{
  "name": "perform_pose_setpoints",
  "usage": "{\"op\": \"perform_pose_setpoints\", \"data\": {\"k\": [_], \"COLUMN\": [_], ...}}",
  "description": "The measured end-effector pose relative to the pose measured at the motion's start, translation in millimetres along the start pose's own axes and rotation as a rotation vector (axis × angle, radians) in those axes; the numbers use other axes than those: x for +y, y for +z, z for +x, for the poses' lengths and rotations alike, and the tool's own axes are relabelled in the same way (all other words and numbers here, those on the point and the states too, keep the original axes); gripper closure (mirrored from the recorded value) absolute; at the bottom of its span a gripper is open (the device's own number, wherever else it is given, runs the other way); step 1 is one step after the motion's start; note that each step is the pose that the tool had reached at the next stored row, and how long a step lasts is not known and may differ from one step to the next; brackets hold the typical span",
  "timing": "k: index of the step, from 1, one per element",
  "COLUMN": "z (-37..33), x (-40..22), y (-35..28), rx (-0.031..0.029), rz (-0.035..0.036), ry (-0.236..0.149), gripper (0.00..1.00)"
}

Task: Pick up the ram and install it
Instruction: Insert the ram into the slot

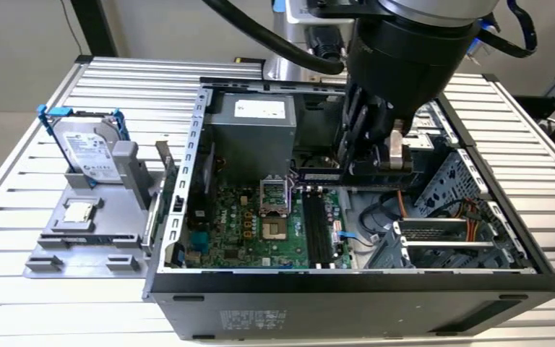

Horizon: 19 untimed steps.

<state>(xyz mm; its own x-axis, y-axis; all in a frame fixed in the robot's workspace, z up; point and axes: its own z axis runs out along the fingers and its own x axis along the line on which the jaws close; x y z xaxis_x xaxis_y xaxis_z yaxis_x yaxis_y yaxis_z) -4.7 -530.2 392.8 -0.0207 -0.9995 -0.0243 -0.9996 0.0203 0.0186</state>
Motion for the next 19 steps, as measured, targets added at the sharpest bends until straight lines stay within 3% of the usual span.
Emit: {"op": "perform_pose_setpoints", "data": {"k": [4,12,15,19], "z": [-0.9,-2.4,-11.9,-29.8], "x": [-8.7,-9.4,-9.2,-8.8], "y": [-0.2,-0.1,0.2,0.8], "rx": [0.0,-0.0001,-0.0003,-0.0001], "rz": [0.0002,0.0002,0.0002,0.0001], "ry": [0.007,0.007,0.007,0.007], "gripper": [1.0,1.0,1.0,1.0]}}
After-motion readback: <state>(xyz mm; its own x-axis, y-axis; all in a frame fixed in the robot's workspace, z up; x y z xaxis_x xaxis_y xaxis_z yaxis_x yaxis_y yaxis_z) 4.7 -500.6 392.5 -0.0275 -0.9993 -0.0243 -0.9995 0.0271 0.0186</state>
